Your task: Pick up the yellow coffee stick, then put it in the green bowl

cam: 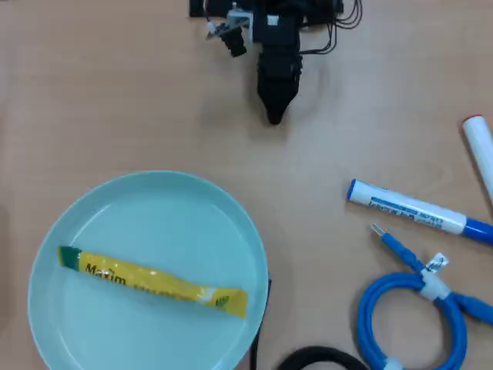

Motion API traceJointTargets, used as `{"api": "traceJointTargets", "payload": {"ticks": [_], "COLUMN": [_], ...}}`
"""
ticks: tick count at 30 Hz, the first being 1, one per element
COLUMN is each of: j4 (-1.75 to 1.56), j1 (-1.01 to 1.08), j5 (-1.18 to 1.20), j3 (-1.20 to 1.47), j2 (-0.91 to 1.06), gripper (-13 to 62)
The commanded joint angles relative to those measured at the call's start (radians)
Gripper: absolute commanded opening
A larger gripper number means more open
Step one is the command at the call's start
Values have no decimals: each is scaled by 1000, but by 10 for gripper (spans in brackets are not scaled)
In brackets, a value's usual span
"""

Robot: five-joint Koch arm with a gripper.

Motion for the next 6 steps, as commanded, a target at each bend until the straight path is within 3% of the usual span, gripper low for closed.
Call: {"api": "traceJointTargets", "payload": {"ticks": [1, 6], "j4": [69, 69], "j1": [3, 3], "j5": [-32, -32], "j3": [106, 106], "j2": [106, 104], "gripper": [-4, -4]}}
